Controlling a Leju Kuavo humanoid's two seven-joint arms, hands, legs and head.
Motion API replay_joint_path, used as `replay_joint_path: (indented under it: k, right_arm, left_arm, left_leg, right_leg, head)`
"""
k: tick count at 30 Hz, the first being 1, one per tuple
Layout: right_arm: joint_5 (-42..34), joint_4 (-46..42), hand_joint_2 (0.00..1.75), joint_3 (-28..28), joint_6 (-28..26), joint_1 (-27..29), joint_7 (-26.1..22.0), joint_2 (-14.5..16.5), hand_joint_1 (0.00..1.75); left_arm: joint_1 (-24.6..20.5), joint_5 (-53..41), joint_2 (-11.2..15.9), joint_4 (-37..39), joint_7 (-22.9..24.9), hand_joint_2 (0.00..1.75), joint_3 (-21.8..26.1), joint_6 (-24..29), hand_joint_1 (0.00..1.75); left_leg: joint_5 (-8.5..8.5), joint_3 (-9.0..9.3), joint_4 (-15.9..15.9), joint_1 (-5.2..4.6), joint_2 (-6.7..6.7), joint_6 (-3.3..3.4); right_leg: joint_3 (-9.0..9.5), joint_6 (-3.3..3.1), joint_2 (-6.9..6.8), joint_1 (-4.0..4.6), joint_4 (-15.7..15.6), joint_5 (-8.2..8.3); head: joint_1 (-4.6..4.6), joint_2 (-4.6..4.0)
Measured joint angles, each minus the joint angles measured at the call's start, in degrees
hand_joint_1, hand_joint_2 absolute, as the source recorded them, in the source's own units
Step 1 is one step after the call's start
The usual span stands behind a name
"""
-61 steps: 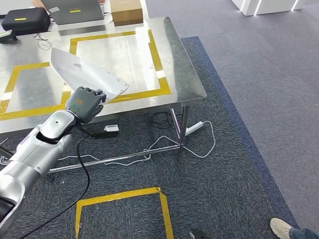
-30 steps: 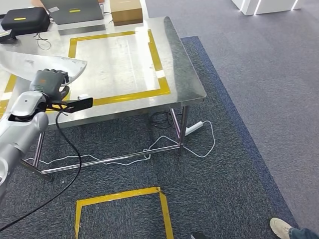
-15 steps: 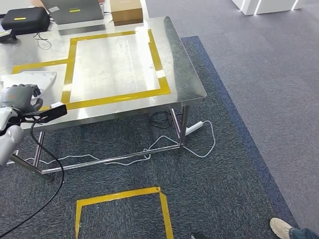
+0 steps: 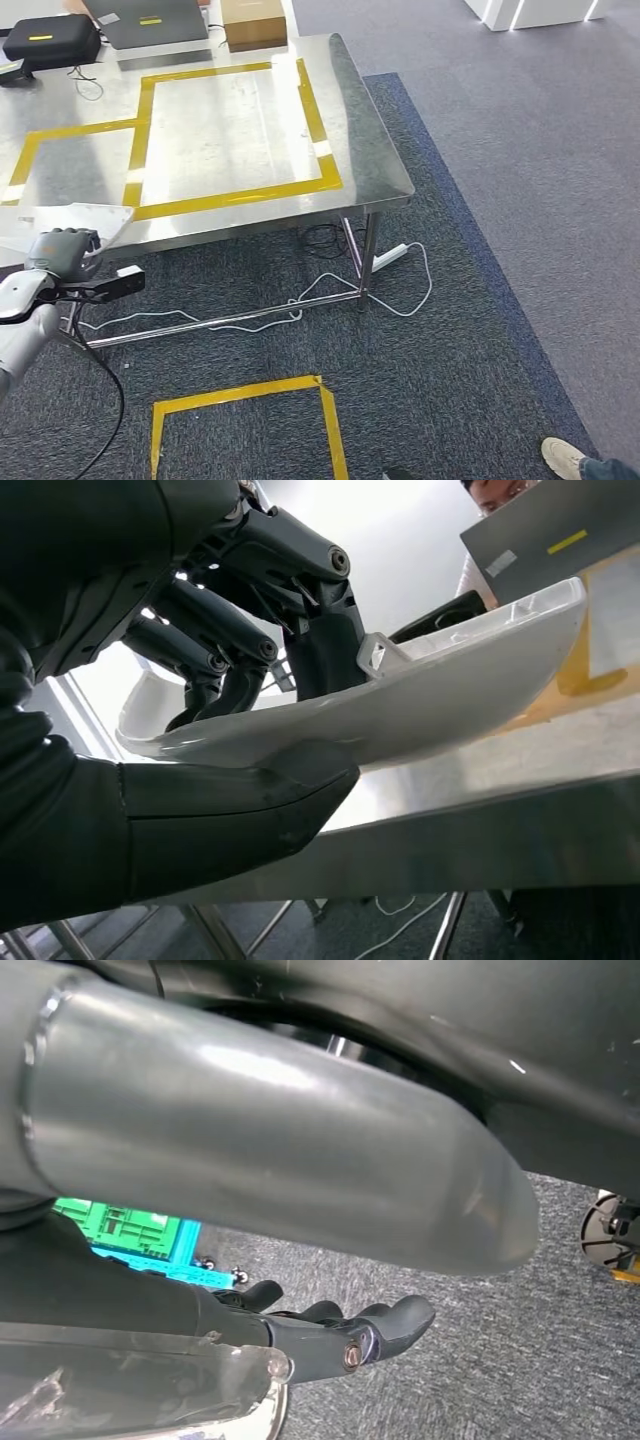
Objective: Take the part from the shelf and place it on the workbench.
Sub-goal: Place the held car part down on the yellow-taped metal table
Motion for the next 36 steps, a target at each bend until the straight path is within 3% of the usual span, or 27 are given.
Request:
replay_joint_path:
  k: [17,27,36]
  right_arm:
    - [0.7,0.2,0.00,0.0,0.5,0.1,0.0,0.0,0.00]
    - [1.4,0.2,0.00,0.0,0.7,-0.1,0.0,0.0,0.00]
    - [1.3,0.2,0.00,0.0,0.5,-0.1,0.0,0.0,0.00]
  left_arm:
    - [-0.7,-7.1,-1.8,0.5,-1.1,1.75,-1.1,0.1,1.75]
    - [-4.1,-10.6,-7.8,0.5,-1.9,1.75,-4.6,-0.2,1.75]
    - [-5.7,-9.3,-10.6,0.6,-2.0,1.75,-5.7,-2.2,1.75]
  left_leg:
    - [0.00,0.00,0.0,0.00,0.01,0.00]
    - [0.04,-0.05,0.0,-0.04,-0.05,0.04]
    - [0.04,-0.05,0.0,-0.04,-0.05,0.05]
  right_leg:
    - [-0.06,-0.01,0.02,-0.01,0.0,0.02]
    - [-0.04,-0.01,-0.10,-0.03,0.0,0.12]
    - [-0.06,0.00,-0.10,-0.04,0.0,0.12]
  head:
    - [-0.01,0.00]
    - [0.01,0.00]
    - [0.01,0.00]
